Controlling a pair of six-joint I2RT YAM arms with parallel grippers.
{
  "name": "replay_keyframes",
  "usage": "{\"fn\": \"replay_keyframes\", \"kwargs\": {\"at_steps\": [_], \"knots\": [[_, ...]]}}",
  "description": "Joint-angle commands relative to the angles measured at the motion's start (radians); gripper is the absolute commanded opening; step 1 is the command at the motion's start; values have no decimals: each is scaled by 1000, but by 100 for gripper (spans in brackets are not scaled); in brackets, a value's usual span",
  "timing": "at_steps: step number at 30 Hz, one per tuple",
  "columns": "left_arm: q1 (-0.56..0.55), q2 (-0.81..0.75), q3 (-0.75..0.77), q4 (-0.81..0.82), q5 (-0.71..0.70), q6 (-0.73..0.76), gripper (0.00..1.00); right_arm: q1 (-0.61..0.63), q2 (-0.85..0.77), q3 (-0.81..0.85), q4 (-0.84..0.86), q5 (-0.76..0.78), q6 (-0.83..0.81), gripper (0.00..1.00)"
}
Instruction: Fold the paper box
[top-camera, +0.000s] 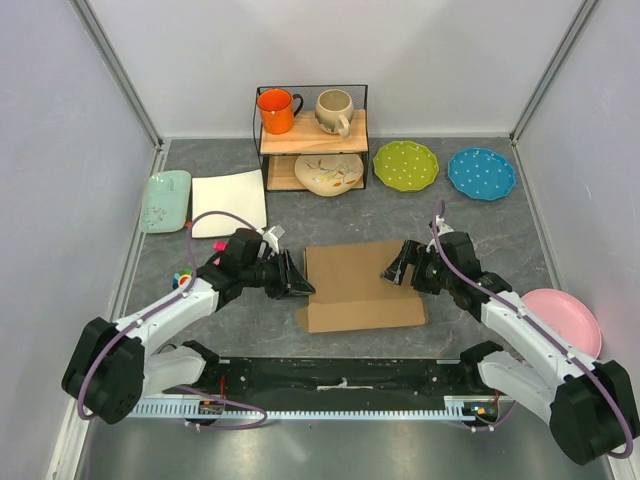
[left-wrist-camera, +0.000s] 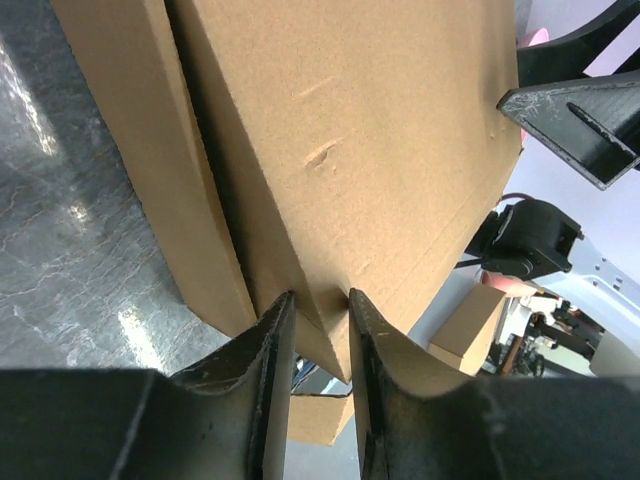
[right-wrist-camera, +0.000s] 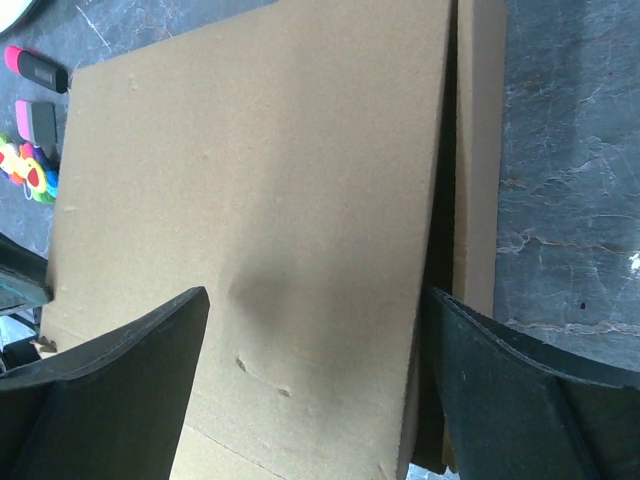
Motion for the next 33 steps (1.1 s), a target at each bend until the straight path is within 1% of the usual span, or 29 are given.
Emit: {"fn": "replay_keyframes", "kwargs": {"at_steps": [1,4,5,7,8,9,11,15,18,21,22,23,26,31,33], "knots": [[-6,10,-19,148,82,-84,33,8,-37,-14,83,-85,65,93],[-6,15,-25,120,34,-59,34,9,-37,-16,48,-50,36,94],[-6,9,-25,66,-20,-45,35,8,-48,-11,33,-33,13,96],[-4,-10,-13,2,-85,1,36,8,-78,9,-24,30,-8,98],[-4,-39,-8,-47,-140,13,37,9,-90,18,-41,48,-33,98],[-4,-56,1,-64,-163,30,38,8,-101,41,-70,86,-45,98],[-4,-103,18,-94,-211,45,39,8,-124,77,-95,114,-77,98],[-4,-134,61,-148,-226,91,40,9,-120,118,-142,165,-120,98],[-4,-148,70,-168,-254,96,41,6,-100,99,-132,182,-134,98],[-6,-145,20,-118,-219,67,41,8,-72,39,-80,160,-127,98],[-4,-134,0,-54,-199,56,41,8,-56,21,-67,156,-121,97],[-4,-128,-44,-23,-166,30,41,6,-45,-14,-43,154,-118,97],[-7,-73,-115,80,-133,-1,41,8,-11,-71,5,136,-91,92],[-12,1,-163,148,-118,-18,41,8,38,-82,25,145,-65,91],[-12,21,-168,178,-133,-18,41,8,58,-88,35,145,-55,92]]}}
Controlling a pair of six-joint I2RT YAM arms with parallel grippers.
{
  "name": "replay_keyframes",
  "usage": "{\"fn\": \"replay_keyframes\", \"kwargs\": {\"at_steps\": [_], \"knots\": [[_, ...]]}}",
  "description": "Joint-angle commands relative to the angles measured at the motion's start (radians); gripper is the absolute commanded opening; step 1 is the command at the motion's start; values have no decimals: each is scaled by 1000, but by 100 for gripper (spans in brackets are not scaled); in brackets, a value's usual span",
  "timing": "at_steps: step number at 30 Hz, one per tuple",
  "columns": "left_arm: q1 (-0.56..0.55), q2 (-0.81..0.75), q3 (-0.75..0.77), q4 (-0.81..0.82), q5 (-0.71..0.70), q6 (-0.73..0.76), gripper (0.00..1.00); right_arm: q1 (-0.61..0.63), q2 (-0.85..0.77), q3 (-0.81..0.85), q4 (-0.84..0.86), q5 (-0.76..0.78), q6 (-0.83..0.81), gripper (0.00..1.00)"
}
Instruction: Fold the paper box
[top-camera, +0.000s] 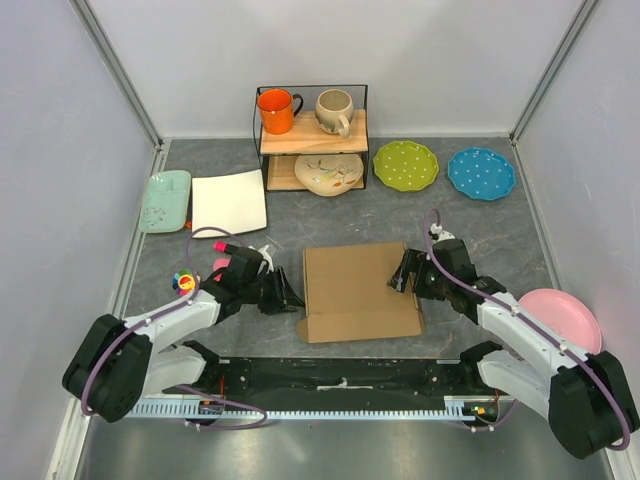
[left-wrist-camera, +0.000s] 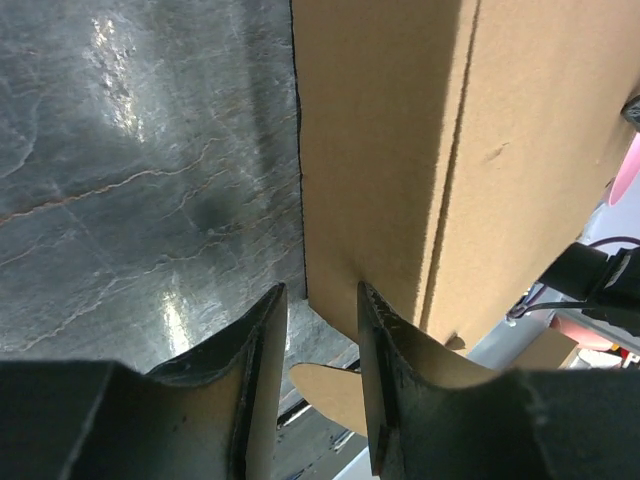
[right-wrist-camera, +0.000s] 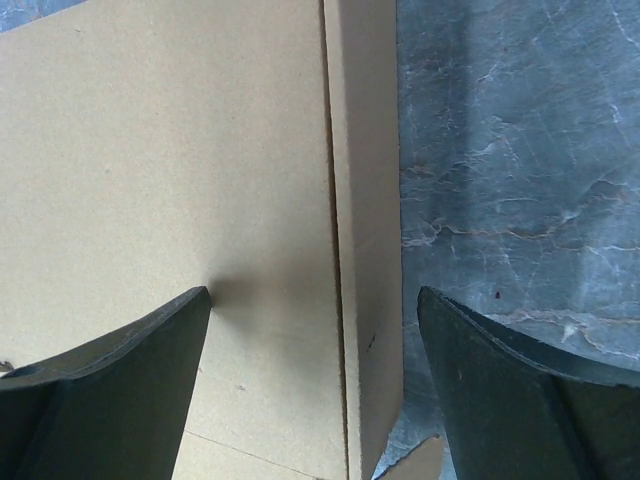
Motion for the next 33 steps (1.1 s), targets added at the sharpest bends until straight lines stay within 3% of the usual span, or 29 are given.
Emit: {"fn": "replay_keyframes", "kwargs": {"at_steps": [1,5,8,12,14,18,22,28,33], "knots": [[-6,31,-2,124,23,-29,41,2,43,-24,38,11,24,93],[-4,-10,32,57,-73,-34,40,2,-4,-74,93,14,76,96],[-4,-155,18,50,-161,-67,43,4,-51,-86,119,12,81,96],[-3,-287,-14,145,-190,-78,48,4,-11,-100,172,-9,98,90],[-3,-283,-22,187,-202,-78,61,4,15,-116,225,-25,115,88],[-3,-145,-4,227,-198,-12,63,4,78,-136,316,-29,146,85],[-3,-7,-28,332,-161,6,59,7,115,-157,388,-38,176,83],[-3,4,-89,415,-247,18,57,22,169,-169,443,-41,178,83],[-3,47,-68,373,-281,58,34,24,199,-171,465,-32,159,84]]}}
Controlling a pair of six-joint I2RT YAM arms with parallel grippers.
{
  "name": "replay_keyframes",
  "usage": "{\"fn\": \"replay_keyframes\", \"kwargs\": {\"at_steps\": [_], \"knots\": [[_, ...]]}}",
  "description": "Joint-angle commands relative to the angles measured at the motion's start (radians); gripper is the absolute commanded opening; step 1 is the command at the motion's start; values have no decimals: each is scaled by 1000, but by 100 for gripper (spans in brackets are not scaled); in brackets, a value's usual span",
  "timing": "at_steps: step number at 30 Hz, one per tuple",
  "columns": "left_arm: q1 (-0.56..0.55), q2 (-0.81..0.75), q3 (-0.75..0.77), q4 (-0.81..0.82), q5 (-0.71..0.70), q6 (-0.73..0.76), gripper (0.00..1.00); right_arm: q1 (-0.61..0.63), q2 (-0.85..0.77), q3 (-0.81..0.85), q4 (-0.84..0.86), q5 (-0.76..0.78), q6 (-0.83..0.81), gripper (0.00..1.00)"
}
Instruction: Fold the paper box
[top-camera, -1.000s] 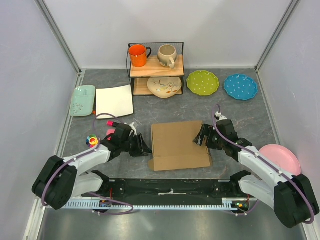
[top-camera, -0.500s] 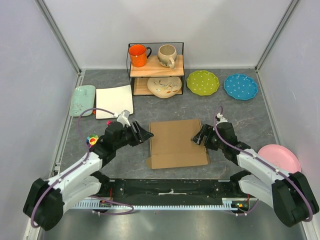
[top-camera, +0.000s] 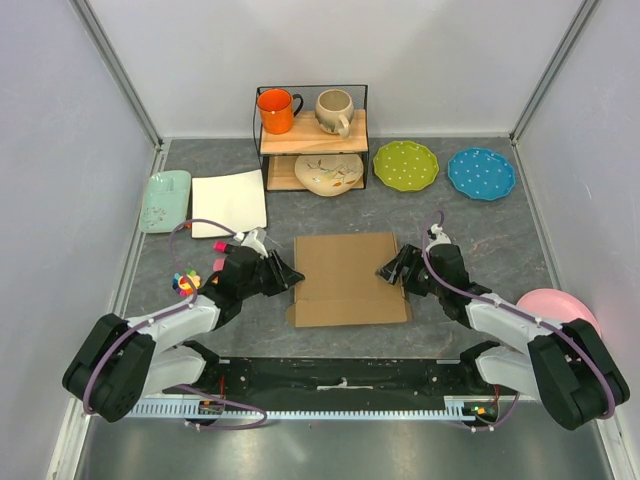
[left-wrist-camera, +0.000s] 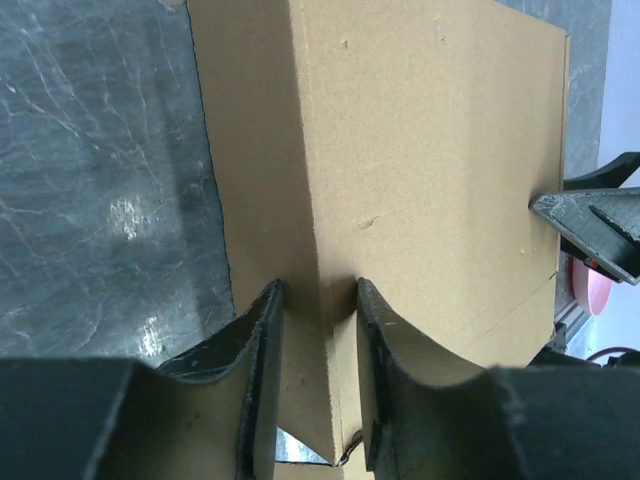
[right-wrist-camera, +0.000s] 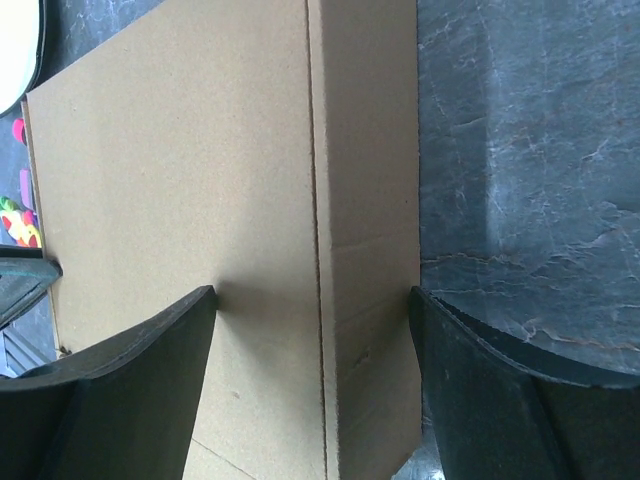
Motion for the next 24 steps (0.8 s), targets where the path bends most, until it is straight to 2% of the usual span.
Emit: {"fn": "replay_keyframes", "kwargs": {"at_steps": [1,4,8,11,14,15,16,20,24], "knots": [[-2,29,16,-9,-101,71,31,12,31,-18,-40,54,-27,85],[-2,7,26,-32,-133,71,30,10,6,36,-96,124,-64,90],[-2,21,65,-66,-153,89,30,-11,15,90,-115,149,-90,90],[-2,55,88,-74,-147,91,30,-22,70,108,-78,117,-99,81],[-2,90,89,-42,-144,77,29,-22,123,91,-19,100,-78,67],[-2,99,89,-32,-147,74,29,-24,133,84,2,96,-70,60],[-1,110,95,-21,-148,69,29,-22,147,73,32,94,-63,57],[1,171,142,-9,-161,72,29,-22,210,71,74,80,-39,53],[13,219,199,-34,-159,78,28,-22,218,85,66,86,-38,54]]}}
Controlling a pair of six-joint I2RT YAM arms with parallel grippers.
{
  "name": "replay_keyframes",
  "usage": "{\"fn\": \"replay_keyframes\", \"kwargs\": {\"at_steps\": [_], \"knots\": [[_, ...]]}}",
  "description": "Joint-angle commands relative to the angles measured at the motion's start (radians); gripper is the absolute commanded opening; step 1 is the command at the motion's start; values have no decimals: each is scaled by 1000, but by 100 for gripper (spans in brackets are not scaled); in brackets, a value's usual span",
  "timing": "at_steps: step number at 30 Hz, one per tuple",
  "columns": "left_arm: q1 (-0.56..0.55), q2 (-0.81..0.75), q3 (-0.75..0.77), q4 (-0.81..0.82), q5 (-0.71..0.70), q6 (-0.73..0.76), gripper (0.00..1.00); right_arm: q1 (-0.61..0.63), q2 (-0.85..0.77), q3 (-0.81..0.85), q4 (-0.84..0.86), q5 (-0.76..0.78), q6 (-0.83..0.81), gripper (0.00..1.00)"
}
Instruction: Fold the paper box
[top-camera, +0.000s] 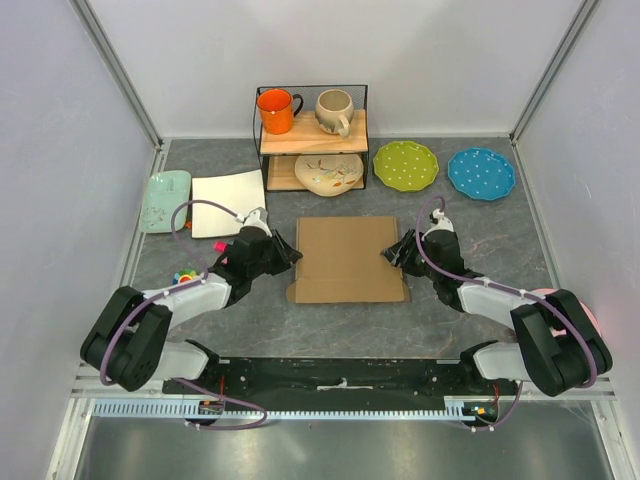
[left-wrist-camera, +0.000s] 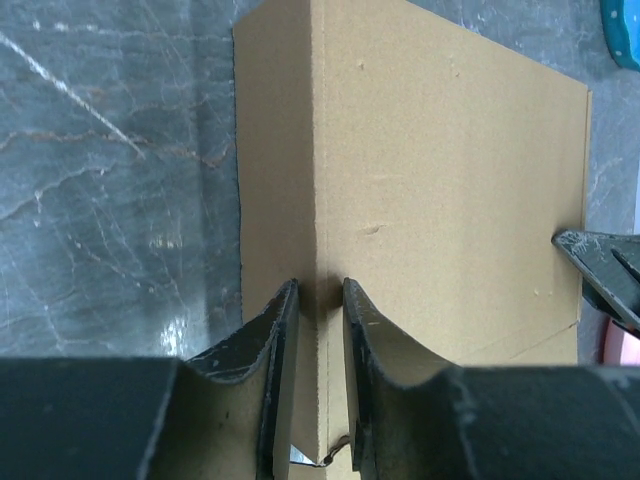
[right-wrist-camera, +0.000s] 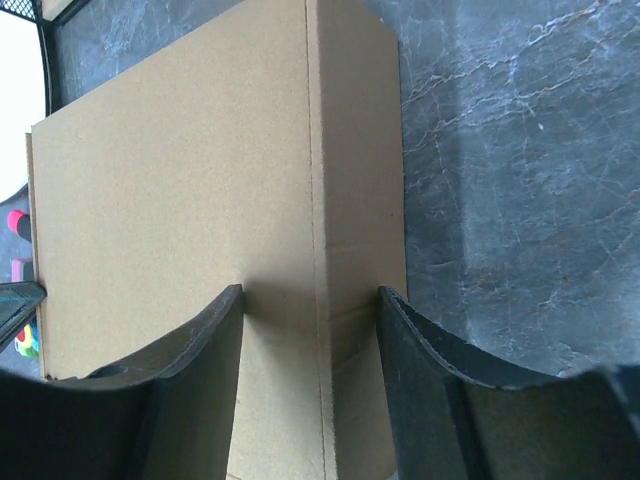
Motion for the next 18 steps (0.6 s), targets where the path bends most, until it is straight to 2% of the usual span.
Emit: {"fn": "replay_keyframes", "kwargs": {"at_steps": [1,5,9,11,12,13,14,16,17,18], "knots": [[1,58,57,-56,-17,54,28,13,39,-4,-86,5,-10,54],[10,63,56,-53,-11,59,27,14,39,1,-108,12,-26,51],[10,72,-16,23,18,34,15,13,62,-44,-67,-1,-18,31],[12,72,-42,88,32,10,13,13,68,-54,-45,-3,-15,30],[12,72,-56,105,43,5,15,14,68,-59,-45,-4,-14,31],[12,70,-58,116,62,-1,29,13,67,-61,-44,-5,-15,35],[12,69,-56,119,70,-3,37,13,56,-61,-48,-3,-20,49],[12,67,-58,119,82,-13,49,13,44,-58,-65,15,-23,58],[12,61,-59,120,84,-19,52,13,34,-59,-71,22,-24,64],[12,55,-76,128,84,-27,53,13,28,-59,-74,26,-27,65]]}}
